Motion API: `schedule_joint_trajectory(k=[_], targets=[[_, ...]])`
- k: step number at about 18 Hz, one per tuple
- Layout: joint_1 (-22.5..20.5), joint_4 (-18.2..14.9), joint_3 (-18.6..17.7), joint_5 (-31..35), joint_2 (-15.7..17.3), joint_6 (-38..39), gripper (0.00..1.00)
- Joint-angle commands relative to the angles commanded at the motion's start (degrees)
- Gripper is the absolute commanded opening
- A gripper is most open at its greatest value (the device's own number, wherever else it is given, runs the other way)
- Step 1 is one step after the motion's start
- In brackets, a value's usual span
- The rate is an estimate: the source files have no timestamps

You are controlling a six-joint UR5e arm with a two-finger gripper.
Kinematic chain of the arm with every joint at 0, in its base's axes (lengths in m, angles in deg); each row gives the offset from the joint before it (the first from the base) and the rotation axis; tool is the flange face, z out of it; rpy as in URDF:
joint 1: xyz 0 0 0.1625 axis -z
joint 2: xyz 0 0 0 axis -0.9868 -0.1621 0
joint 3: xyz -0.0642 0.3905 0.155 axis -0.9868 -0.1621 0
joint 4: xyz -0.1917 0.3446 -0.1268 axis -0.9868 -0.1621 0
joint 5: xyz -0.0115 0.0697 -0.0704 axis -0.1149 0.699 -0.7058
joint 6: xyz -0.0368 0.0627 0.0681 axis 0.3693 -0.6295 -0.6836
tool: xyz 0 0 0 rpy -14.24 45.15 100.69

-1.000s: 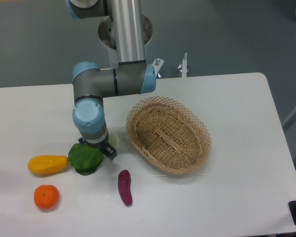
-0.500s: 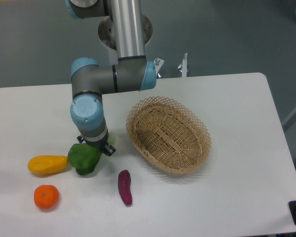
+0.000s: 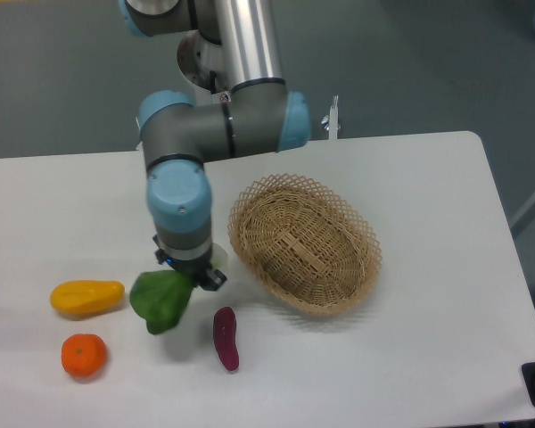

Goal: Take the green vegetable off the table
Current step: 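Lift the bok choy and carry it past the basket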

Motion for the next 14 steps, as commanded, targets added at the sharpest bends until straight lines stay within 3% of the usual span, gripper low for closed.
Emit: schedule_joint_trajectory(k=[4,14], targets=[[-5.89,0.0,3.08,0.26,-1.14,-1.84,0.27],[-18.2,-0.17,6.24,2.9,-2.55,-19.06,0.27]])
